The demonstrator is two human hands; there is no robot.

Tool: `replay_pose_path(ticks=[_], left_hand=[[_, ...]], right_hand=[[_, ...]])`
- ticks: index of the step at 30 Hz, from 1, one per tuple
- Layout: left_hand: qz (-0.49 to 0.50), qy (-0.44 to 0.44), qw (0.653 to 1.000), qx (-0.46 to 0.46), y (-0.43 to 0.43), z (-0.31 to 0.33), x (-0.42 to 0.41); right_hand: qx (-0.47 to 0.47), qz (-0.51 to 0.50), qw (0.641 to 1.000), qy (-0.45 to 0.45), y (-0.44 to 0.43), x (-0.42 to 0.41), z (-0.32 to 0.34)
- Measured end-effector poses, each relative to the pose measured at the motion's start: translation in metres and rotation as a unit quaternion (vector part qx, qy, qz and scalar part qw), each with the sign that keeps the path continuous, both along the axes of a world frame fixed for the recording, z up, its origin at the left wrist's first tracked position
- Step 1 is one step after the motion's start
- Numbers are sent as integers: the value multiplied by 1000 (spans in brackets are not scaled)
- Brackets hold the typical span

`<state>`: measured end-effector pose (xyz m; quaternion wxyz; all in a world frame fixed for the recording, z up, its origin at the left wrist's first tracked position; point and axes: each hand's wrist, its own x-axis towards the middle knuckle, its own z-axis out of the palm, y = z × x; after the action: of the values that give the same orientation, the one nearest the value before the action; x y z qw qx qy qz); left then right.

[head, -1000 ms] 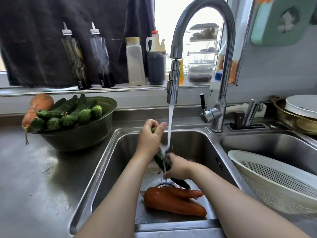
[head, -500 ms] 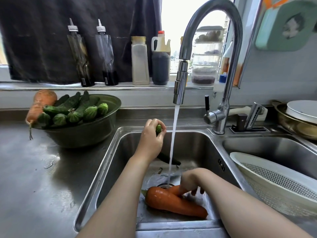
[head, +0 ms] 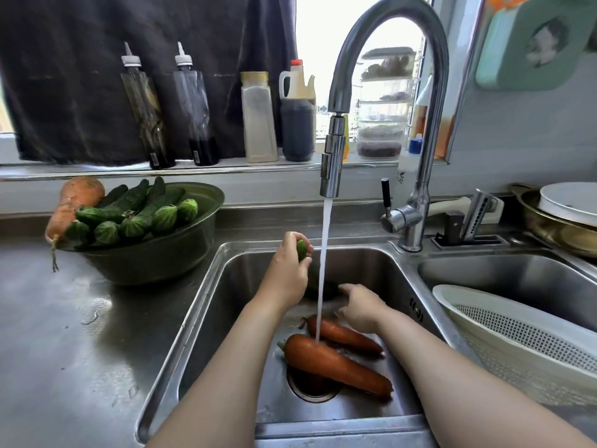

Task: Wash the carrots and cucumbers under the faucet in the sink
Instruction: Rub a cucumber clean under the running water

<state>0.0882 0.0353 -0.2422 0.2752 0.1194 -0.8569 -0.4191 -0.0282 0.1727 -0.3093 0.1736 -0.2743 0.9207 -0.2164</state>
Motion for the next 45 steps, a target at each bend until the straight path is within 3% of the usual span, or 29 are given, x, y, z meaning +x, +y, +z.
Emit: replay_pose_path(ticks=[3,6,9,12,14,17,19,23,26,31,34,36,40,45], left_hand=[[-3,26,998,52,6,0,-4],[-17,55,977,205,16,2,-4],[-18,53,943,327,19,2,-6],[-46,40,884,463,20,5,-9],[-89,24,859,503,20,7,-6],[-187,2,831,525,18,8,4],[-206,-15,831,516,20,8,6],[-97,19,866,491,27,4,-2],[-42,56,854,515,26,5,-6],[-108,49,852,510,15,8,-8],[-122,45,841,525,9,9,-9],[-90,58,859,501,9,8,-10],[-25,128,880,456,7,6,-11],[-124,73,893,427,6,-1,-13]], right_hand=[[-90,29,994,-62,-5,4,10],[-144,98,981,-81,-13,8,17],[-178,119,975,-59,-15,12,22],[-192,145,965,-102,-12,15,21],[-195,150,960,-135,-8,16,23],[-202,156,948,-189,-1,18,28],[-201,169,946,-192,1,19,32],[-230,168,941,-181,0,20,34],[-258,169,934,-183,-3,26,35],[-360,134,889,-248,-8,30,44],[-351,110,892,-263,-10,28,45],[-359,98,888,-271,-10,27,41],[-433,66,877,-197,-4,28,46],[-473,-35,868,-145,-4,26,57]])
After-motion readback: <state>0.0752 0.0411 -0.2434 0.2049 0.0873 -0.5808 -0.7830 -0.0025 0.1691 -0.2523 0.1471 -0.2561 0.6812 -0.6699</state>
